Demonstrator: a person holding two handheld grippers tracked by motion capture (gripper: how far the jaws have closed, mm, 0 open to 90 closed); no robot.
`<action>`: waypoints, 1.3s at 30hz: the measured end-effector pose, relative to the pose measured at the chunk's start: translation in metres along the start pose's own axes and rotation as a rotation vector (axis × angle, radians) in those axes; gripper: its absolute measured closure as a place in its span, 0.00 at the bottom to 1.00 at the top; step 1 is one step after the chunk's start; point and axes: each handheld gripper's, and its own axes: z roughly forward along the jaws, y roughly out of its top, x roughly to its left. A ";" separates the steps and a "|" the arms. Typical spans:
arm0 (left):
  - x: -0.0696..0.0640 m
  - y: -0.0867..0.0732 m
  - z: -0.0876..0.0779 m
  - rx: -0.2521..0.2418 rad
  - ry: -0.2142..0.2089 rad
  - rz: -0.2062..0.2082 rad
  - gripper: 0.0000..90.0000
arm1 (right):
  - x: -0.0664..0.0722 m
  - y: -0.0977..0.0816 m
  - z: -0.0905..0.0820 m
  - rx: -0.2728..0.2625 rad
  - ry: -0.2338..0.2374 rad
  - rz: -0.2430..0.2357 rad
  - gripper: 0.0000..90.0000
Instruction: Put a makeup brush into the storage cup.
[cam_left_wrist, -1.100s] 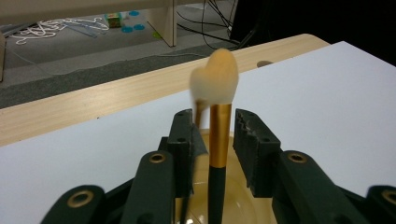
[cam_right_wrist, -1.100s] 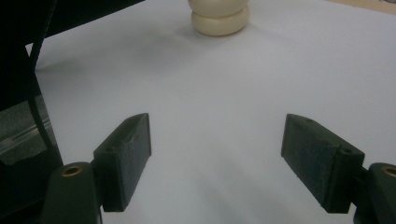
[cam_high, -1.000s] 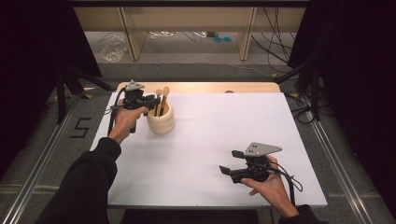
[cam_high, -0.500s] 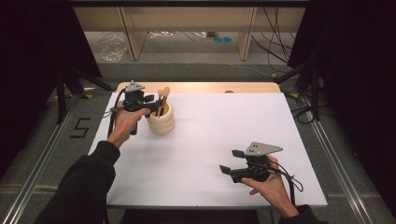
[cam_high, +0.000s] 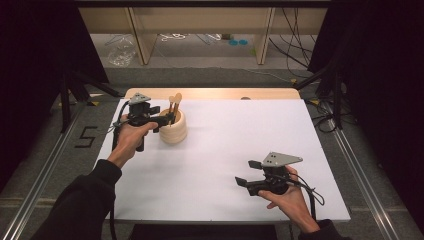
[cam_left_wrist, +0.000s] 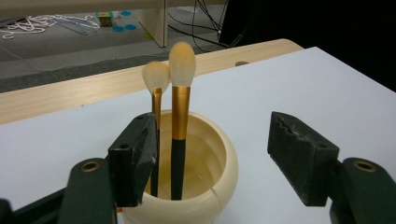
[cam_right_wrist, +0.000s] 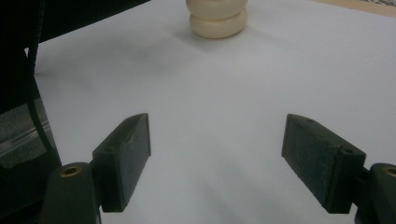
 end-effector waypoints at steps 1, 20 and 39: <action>0.000 0.000 -0.002 -0.001 0.004 0.009 0.36 | 0.000 0.000 0.000 0.000 0.000 0.000 0.28; -0.015 -0.020 -0.035 -0.041 -0.043 -0.017 0.33 | 0.001 0.001 -0.001 0.001 -0.004 0.007 0.27; -0.032 -0.063 -0.059 -0.056 -0.096 0.012 0.30 | 0.001 0.001 -0.001 -0.007 -0.011 0.006 0.26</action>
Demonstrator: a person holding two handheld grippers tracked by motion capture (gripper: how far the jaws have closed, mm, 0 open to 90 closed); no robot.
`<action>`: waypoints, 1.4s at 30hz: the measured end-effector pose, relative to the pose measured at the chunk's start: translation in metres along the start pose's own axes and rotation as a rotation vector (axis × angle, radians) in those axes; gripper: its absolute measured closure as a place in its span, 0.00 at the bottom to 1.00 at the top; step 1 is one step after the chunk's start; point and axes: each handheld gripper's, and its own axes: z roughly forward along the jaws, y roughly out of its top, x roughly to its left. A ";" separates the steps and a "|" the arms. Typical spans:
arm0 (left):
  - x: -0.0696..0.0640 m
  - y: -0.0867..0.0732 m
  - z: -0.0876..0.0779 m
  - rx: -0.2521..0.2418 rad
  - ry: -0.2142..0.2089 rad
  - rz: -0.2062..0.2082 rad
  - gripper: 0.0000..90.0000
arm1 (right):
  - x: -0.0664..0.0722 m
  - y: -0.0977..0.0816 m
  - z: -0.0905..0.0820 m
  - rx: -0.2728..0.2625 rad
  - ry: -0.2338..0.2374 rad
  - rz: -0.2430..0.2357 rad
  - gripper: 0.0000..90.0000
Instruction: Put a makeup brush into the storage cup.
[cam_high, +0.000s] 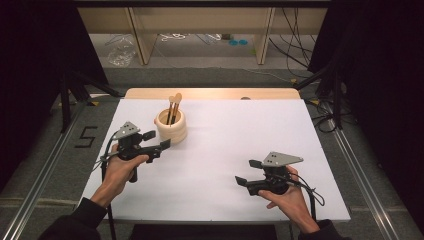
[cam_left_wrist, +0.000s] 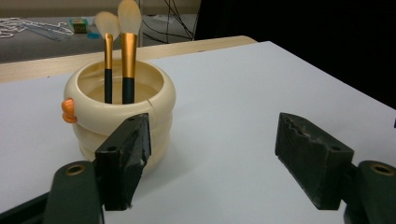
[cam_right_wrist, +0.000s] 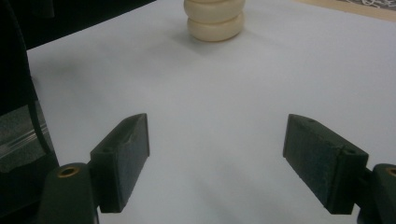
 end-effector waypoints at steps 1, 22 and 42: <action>-0.001 -0.002 -0.001 0.000 0.000 0.007 0.30 | 0.000 0.000 0.000 -0.001 -0.001 -0.001 0.26; -0.022 -0.026 -0.014 0.016 -0.022 0.047 0.29 | 0.000 0.001 -0.001 -0.002 0.003 -0.004 0.26; -0.032 -0.039 -0.024 0.035 -0.029 0.083 0.27 | 0.001 0.001 0.000 -0.002 0.017 0.009 0.26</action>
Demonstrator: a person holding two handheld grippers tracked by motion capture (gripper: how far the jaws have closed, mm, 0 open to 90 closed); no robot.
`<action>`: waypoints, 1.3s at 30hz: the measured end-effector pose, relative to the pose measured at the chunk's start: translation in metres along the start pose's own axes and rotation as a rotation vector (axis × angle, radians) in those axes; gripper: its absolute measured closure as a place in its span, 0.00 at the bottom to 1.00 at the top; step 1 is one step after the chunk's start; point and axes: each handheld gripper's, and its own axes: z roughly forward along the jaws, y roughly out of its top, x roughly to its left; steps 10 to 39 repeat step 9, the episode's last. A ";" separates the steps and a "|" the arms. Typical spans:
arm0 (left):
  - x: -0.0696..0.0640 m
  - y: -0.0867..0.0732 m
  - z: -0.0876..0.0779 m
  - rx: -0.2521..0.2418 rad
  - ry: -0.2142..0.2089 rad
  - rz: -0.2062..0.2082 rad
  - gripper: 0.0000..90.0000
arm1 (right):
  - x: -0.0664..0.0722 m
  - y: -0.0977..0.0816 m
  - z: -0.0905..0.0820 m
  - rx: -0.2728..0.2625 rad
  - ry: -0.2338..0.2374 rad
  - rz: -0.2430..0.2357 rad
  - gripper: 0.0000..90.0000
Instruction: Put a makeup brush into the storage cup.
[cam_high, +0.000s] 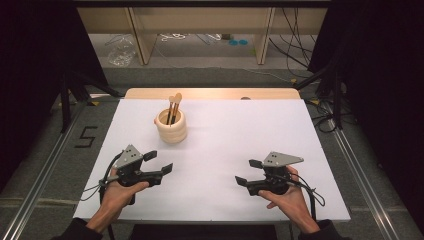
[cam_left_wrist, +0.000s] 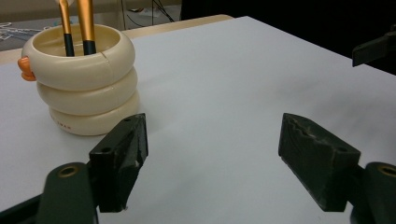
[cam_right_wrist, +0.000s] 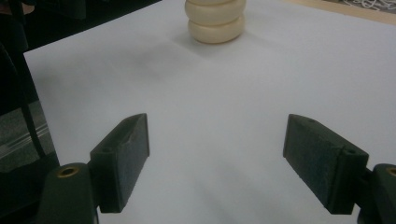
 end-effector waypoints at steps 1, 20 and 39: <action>0.001 0.000 0.000 0.001 -0.001 0.008 0.27 | 0.000 0.000 0.000 -0.002 0.000 -0.002 0.26; 0.001 -0.001 -0.001 -0.004 0.005 -0.003 0.27 | 0.000 0.000 0.001 -0.004 -0.003 -0.003 0.26; 0.001 -0.001 -0.001 -0.004 0.005 -0.003 0.27 | 0.000 0.000 0.001 -0.004 -0.003 -0.003 0.26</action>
